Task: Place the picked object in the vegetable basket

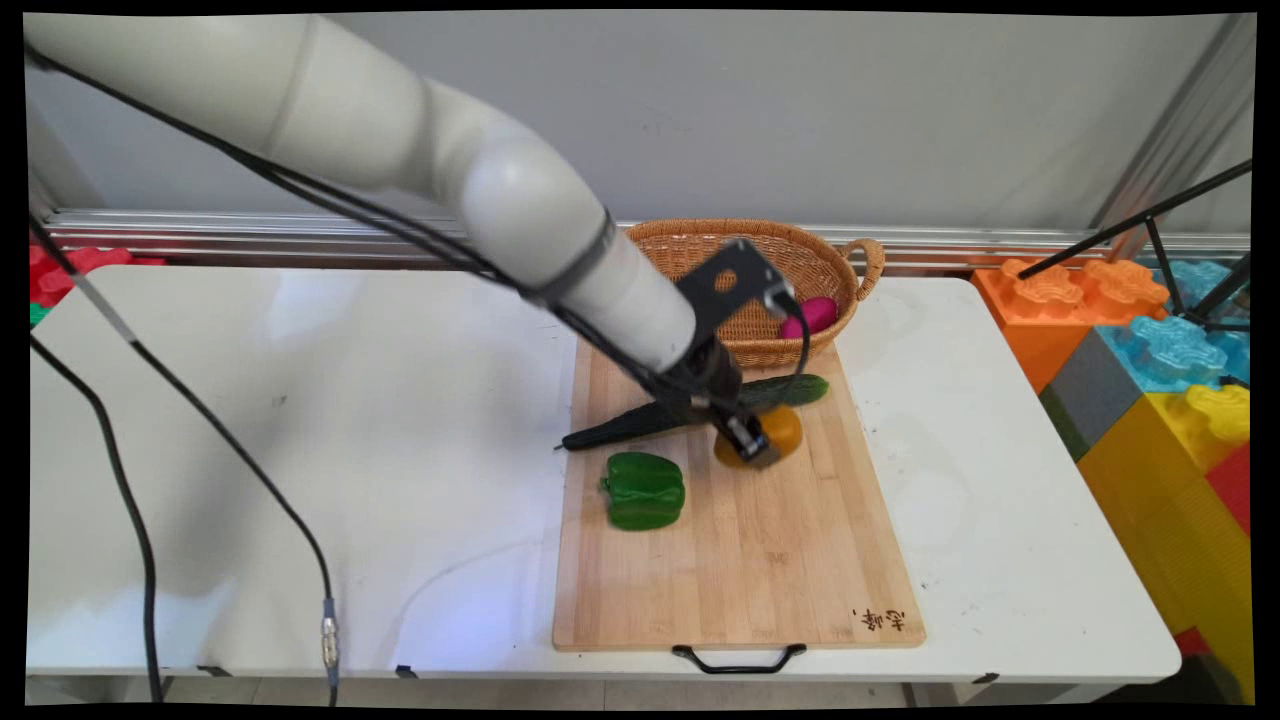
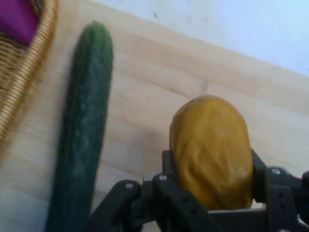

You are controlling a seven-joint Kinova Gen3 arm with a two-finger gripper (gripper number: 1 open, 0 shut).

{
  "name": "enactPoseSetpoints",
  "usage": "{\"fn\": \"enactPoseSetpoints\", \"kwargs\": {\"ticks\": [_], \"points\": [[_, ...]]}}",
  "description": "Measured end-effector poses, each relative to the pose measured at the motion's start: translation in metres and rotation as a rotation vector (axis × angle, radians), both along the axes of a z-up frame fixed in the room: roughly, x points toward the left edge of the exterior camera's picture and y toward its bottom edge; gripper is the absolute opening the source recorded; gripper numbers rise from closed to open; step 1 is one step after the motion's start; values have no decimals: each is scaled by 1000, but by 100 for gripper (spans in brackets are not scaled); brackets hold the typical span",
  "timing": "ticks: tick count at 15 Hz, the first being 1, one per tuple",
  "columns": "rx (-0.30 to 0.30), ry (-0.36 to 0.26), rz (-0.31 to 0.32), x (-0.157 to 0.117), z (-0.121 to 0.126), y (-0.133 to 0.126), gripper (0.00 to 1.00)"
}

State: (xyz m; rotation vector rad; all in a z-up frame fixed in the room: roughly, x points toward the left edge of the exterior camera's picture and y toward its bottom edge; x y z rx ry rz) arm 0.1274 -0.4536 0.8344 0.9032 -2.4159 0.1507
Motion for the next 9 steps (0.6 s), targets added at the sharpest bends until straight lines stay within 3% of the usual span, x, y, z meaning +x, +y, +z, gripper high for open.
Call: {"fn": "enactPoseSetpoints", "kwargs": {"ticks": [4,9], "points": [[-35,36,34,14,39,-21,0],[-161,43,147,39,68,-77,0]]}}
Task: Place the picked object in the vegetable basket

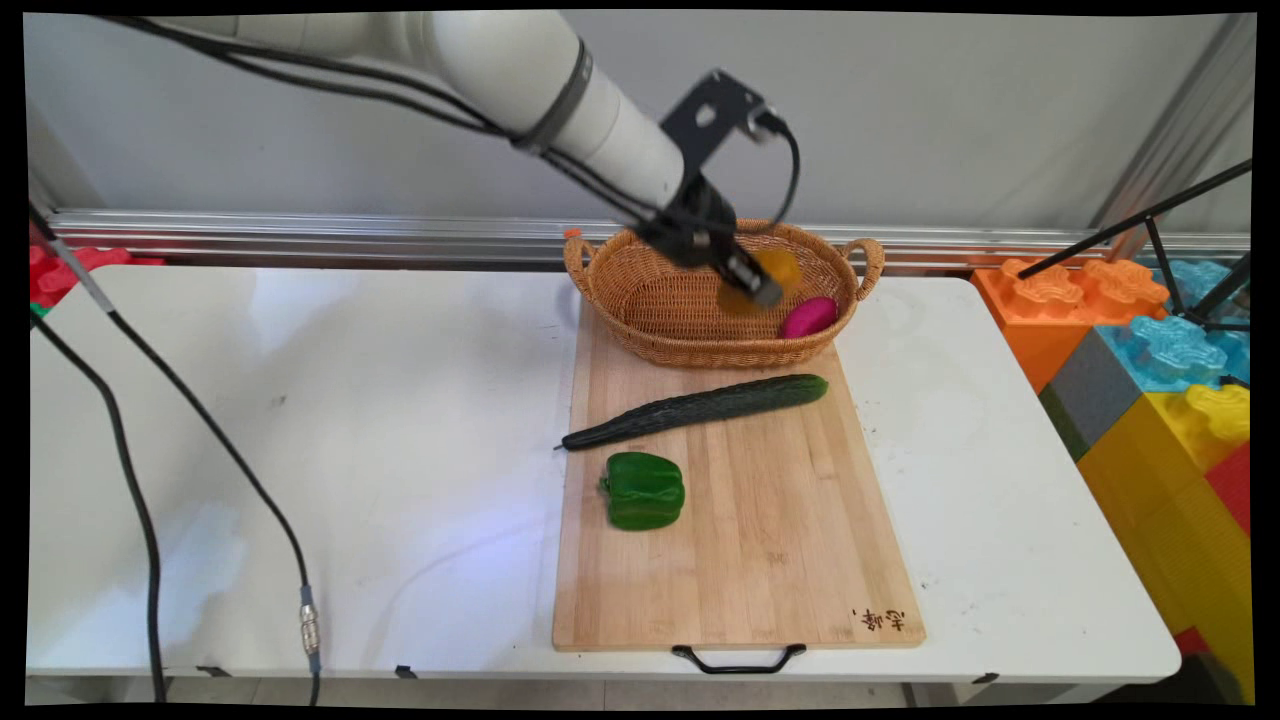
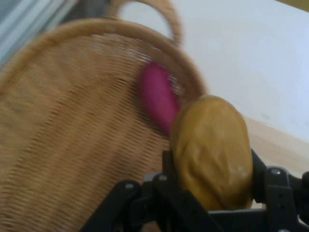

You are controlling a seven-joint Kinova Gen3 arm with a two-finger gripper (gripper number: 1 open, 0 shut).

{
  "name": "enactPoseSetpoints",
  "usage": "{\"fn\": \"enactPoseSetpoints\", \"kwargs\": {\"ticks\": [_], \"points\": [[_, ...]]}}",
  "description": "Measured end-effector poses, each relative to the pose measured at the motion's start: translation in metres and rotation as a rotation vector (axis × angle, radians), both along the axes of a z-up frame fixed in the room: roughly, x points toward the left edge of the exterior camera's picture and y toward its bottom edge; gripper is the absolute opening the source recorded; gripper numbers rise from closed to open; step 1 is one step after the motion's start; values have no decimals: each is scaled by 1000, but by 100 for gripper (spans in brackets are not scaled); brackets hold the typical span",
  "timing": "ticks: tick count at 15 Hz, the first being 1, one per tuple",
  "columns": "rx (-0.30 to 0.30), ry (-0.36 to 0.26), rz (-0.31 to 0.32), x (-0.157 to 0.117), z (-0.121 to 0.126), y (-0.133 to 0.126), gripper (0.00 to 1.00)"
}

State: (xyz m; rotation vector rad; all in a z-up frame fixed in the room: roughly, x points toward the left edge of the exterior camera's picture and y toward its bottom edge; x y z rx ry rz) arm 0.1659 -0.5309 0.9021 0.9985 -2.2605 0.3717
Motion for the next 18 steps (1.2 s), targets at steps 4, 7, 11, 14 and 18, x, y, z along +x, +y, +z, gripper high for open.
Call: {"fn": "enactPoseSetpoints", "kwargs": {"ticks": [4,7,11,14,18], "points": [[-64,-37,131,31,-13,-48,0],[-59,-60,189,45,-47,-74,0],[-29,-59,213,49,-97,-98,0],[-22,-40,213,43,-117,-109,0],[-22,-19,203,35,-130,-121,100]]}}
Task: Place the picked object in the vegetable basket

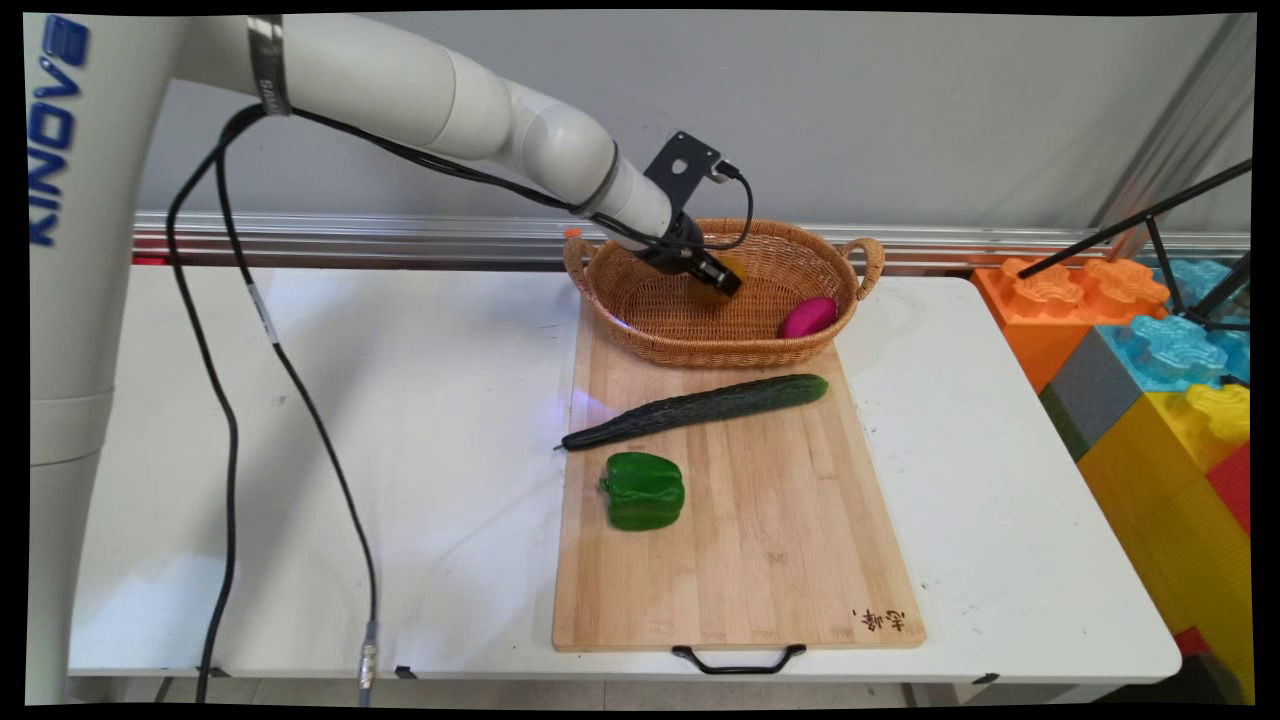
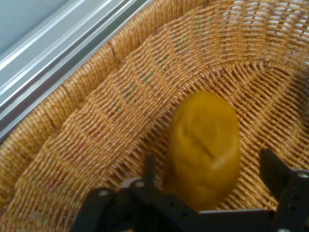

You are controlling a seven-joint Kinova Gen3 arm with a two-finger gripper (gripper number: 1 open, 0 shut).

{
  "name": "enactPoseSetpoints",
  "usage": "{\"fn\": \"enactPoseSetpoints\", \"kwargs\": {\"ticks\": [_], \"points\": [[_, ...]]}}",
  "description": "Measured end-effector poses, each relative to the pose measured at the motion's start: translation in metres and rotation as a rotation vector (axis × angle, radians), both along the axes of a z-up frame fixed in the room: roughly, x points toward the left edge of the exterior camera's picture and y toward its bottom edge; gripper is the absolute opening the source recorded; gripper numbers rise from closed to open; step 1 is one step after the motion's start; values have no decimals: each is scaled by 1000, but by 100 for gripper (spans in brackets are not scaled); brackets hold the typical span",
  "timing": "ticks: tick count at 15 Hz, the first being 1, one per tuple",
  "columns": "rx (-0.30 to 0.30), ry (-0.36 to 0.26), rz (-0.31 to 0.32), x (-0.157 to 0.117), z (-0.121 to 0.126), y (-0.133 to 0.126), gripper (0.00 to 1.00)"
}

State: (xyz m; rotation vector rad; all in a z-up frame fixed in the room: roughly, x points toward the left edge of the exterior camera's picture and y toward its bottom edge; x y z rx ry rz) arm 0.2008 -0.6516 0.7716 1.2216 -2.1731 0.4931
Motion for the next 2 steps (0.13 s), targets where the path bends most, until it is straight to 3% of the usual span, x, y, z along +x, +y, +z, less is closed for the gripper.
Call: {"fn": "enactPoseSetpoints", "kwargs": {"ticks": [2], "points": [[1,10,-3,-2,3,-1,100]]}}
